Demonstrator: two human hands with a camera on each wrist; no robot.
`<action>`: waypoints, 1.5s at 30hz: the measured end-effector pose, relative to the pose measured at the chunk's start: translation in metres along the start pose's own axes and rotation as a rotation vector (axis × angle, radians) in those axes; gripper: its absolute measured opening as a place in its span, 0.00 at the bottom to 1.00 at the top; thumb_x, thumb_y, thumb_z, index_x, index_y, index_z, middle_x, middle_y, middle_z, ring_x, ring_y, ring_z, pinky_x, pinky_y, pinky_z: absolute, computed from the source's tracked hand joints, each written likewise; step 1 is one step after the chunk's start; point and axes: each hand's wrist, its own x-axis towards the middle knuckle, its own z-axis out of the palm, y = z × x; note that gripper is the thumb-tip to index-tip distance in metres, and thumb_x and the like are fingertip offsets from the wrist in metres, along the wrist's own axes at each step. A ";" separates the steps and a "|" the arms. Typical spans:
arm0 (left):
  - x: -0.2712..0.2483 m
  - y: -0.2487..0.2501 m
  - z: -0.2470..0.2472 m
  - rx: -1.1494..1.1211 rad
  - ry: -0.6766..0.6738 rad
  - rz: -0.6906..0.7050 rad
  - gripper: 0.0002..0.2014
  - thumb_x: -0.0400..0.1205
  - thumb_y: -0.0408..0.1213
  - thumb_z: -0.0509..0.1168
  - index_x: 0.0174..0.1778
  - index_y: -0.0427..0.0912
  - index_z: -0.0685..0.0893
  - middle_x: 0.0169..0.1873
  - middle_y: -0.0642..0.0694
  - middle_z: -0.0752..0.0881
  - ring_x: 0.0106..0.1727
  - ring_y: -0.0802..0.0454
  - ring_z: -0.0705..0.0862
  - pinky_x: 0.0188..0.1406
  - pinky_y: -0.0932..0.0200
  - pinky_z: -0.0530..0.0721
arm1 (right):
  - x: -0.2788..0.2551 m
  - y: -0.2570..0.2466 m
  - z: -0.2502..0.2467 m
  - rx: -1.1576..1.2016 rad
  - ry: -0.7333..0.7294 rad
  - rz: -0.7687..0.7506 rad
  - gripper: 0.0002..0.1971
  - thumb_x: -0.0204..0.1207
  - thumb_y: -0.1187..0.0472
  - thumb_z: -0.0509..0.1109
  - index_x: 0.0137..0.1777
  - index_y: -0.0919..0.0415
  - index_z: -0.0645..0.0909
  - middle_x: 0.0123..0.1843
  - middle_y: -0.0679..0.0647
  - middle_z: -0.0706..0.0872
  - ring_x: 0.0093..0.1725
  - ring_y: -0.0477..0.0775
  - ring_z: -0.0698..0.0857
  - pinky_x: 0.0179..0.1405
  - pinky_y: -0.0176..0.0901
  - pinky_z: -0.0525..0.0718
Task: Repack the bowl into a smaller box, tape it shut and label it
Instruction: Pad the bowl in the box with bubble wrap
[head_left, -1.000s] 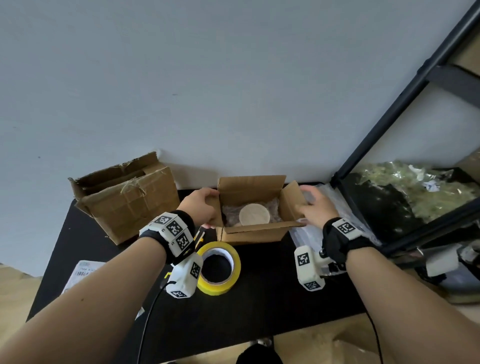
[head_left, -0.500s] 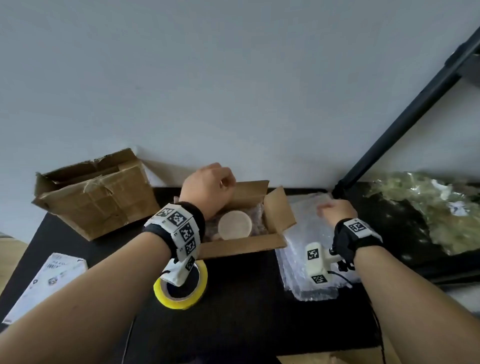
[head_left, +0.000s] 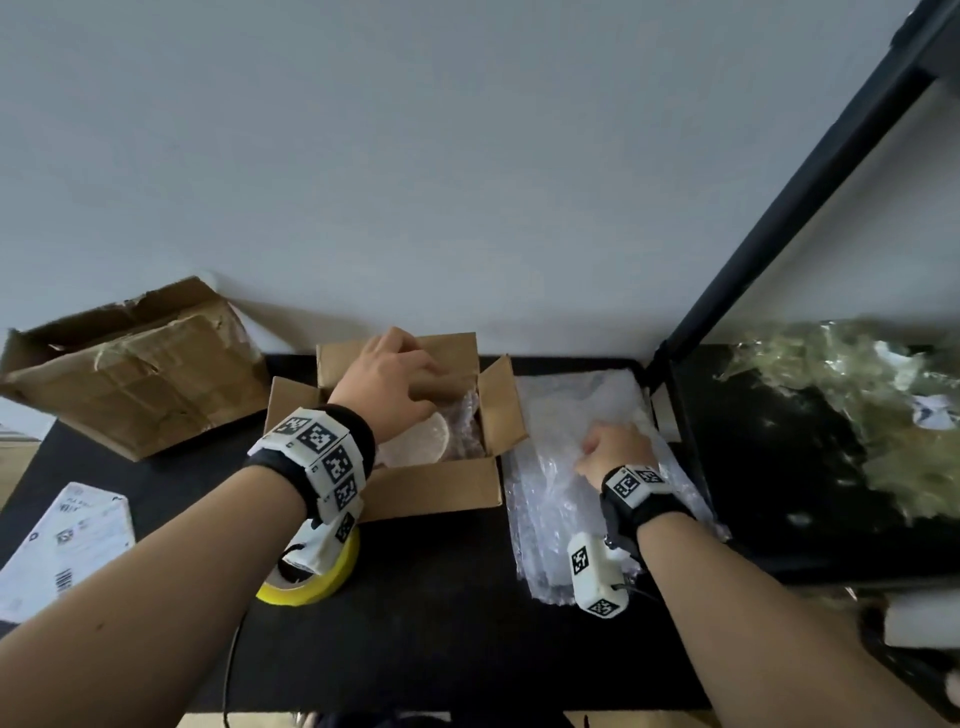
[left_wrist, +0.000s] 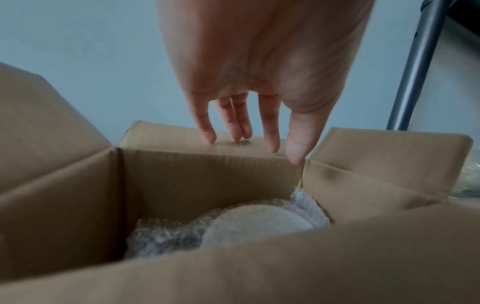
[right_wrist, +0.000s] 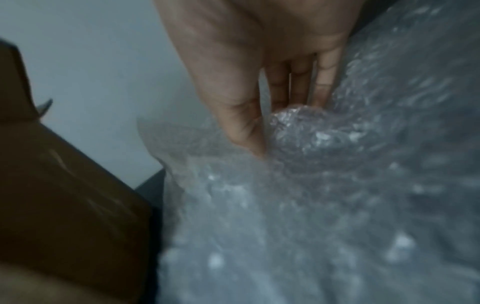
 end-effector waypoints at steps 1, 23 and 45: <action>0.000 0.000 -0.001 -0.006 -0.005 -0.006 0.17 0.74 0.39 0.71 0.60 0.49 0.84 0.63 0.49 0.72 0.68 0.50 0.69 0.68 0.56 0.67 | 0.002 0.001 -0.003 0.049 -0.005 -0.004 0.03 0.72 0.60 0.71 0.43 0.52 0.83 0.58 0.60 0.85 0.57 0.62 0.83 0.54 0.46 0.83; -0.013 0.048 -0.099 -0.937 0.007 -0.252 0.27 0.80 0.62 0.57 0.57 0.39 0.80 0.47 0.40 0.88 0.43 0.45 0.89 0.36 0.53 0.87 | -0.095 -0.108 -0.137 0.421 0.402 -0.568 0.05 0.69 0.63 0.74 0.41 0.53 0.89 0.39 0.43 0.84 0.43 0.43 0.79 0.43 0.33 0.73; -0.038 -0.042 -0.070 -0.731 0.189 -0.431 0.16 0.79 0.23 0.49 0.39 0.47 0.76 0.48 0.37 0.83 0.42 0.41 0.83 0.30 0.58 0.77 | -0.072 -0.093 -0.073 0.618 -0.089 -0.050 0.44 0.72 0.51 0.76 0.83 0.62 0.56 0.76 0.61 0.73 0.65 0.61 0.81 0.54 0.50 0.83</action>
